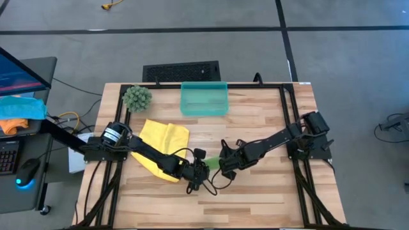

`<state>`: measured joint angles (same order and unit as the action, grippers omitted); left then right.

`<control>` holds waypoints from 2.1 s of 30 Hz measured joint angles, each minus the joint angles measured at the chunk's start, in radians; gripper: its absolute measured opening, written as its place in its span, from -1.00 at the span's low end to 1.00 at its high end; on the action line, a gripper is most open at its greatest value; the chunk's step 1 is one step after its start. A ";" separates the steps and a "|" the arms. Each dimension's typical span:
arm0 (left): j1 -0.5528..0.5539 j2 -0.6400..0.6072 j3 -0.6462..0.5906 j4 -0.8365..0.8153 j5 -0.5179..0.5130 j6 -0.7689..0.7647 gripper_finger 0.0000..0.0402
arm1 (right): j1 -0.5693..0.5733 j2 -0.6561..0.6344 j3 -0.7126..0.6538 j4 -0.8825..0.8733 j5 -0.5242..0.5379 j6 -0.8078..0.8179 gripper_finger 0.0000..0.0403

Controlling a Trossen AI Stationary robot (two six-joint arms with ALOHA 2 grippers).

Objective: Roll microfiber towels into tight, uniform cylinder then place into a basket
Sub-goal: Roll the green microfiber cloth, then put the green microfiber cloth into the blue bin

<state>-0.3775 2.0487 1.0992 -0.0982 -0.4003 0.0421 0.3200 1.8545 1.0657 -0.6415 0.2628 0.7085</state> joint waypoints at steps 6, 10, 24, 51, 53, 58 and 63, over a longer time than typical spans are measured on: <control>0.000 0.000 0.000 0.000 0.000 0.000 -0.84 | 0.014 0.003 0.018 -0.028 0.006 -0.029 -0.71; 0.000 0.000 0.000 0.000 0.000 -0.001 -0.84 | 0.021 -0.037 0.025 -0.100 0.014 -0.061 -0.71; 0.000 0.000 0.000 -0.006 -0.008 -0.005 -0.84 | 0.011 -0.384 -0.149 -0.071 0.180 -0.100 -0.71; 0.000 0.000 0.005 -0.007 -0.007 -0.001 -0.84 | -0.289 -0.132 -0.159 0.451 -0.554 -0.613 0.26; 0.000 0.000 0.005 -0.007 -0.007 -0.001 -0.84 | -0.297 -0.123 -0.141 0.407 -0.554 -0.614 0.29; 0.000 0.000 0.005 -0.008 -0.007 -0.001 -0.84 | -0.320 -0.052 -0.124 0.361 -0.601 -0.605 0.27; 0.000 0.003 0.007 -0.008 -0.049 -0.001 -0.84 | -0.327 -0.002 -0.117 0.355 -0.648 -0.606 0.20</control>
<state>-0.3779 2.0518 1.1065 -0.1062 -0.4488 0.0406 -0.0067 1.8530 0.9482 -0.2861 -0.3857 0.1024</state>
